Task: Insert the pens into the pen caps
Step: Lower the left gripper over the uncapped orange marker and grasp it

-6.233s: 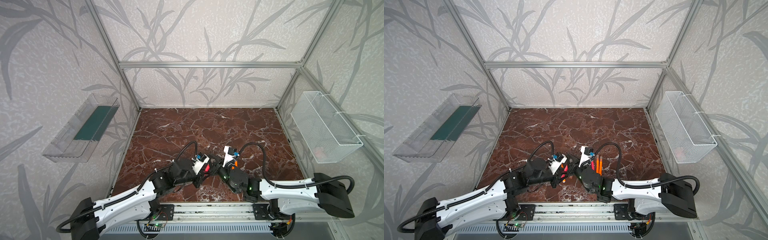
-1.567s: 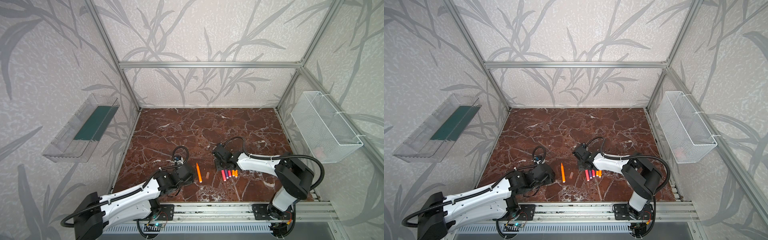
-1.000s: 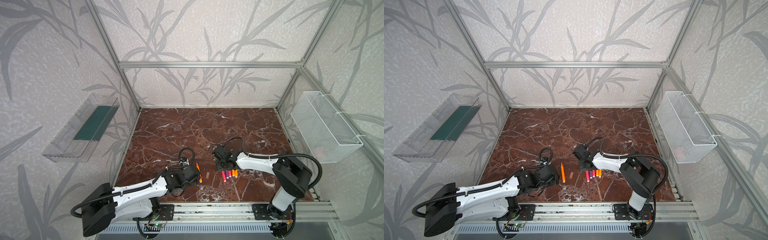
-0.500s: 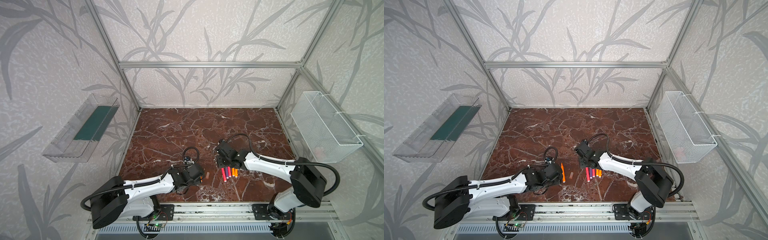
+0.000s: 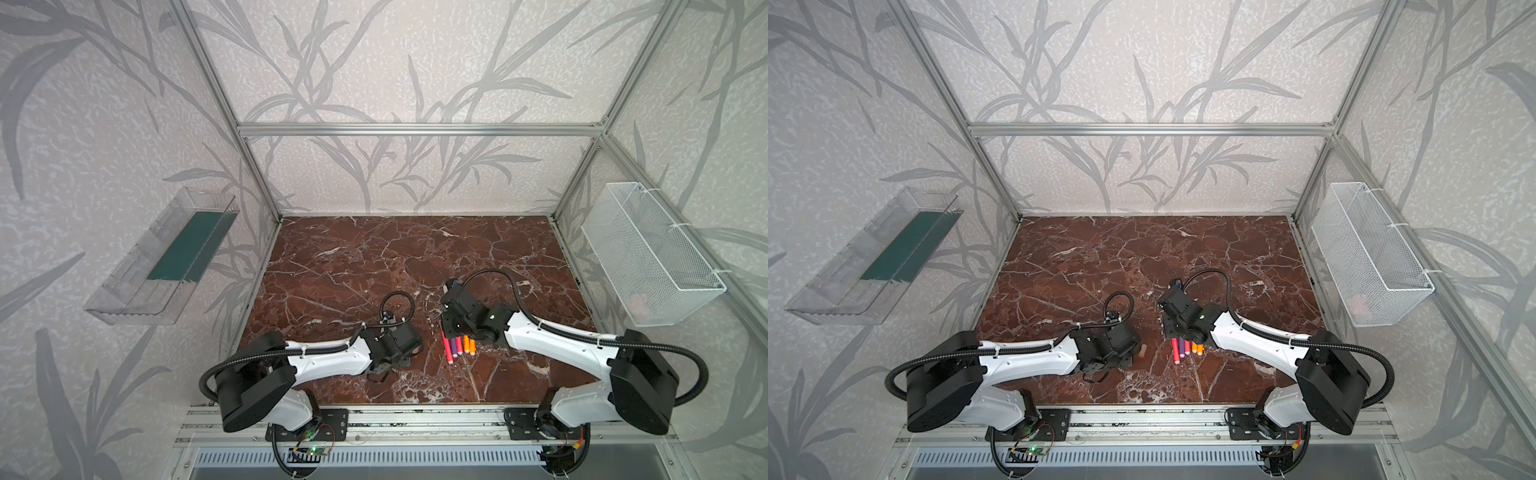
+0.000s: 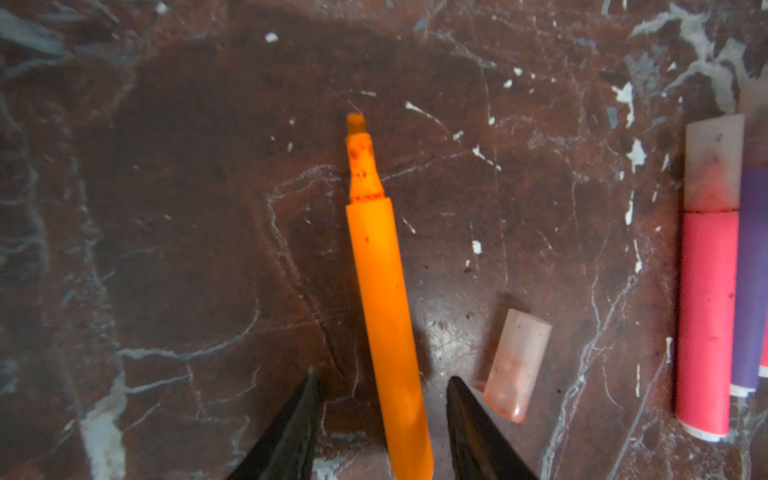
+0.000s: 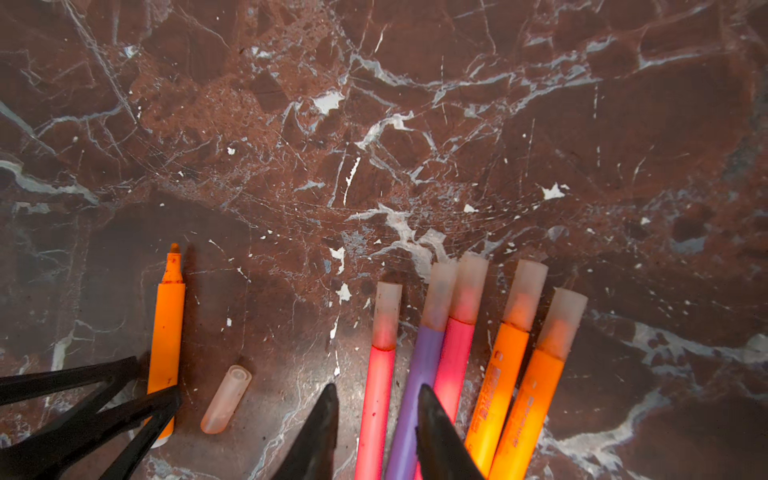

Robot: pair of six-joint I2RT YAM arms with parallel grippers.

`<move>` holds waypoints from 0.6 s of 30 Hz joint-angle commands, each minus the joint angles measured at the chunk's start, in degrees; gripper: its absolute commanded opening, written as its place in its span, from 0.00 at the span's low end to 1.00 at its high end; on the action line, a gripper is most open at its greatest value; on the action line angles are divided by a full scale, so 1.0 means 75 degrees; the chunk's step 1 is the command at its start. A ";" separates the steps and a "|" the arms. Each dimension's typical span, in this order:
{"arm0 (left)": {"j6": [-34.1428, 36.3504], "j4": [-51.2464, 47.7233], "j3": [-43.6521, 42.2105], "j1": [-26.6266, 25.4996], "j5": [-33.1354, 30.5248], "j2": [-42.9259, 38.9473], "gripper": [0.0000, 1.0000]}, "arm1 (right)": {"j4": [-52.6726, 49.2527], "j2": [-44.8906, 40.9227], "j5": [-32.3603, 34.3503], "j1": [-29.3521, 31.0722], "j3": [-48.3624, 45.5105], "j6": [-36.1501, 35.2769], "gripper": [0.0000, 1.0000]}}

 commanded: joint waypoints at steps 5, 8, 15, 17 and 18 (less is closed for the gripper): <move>-0.0215 -0.0876 0.0355 -0.0093 -0.0205 0.0525 0.41 | 0.0095 -0.0270 0.0060 -0.0025 -0.0189 -0.0069 0.34; -0.0229 -0.1065 0.0420 -0.0115 -0.0262 0.0678 0.34 | 0.0200 -0.0334 0.0004 -0.0031 -0.0271 -0.0057 0.34; -0.0261 -0.1282 0.0469 -0.0128 -0.0441 0.0786 0.21 | 0.0241 -0.0498 -0.0031 -0.0025 -0.0358 -0.0019 0.34; -0.0287 -0.1372 0.0509 -0.0118 -0.0457 0.0807 0.18 | 0.0278 -0.0593 -0.0034 -0.0025 -0.0411 0.0013 0.35; -0.0301 -0.1432 0.0535 -0.0123 -0.0465 0.0816 0.16 | 0.0317 -0.0637 -0.0040 -0.0026 -0.0449 0.0024 0.35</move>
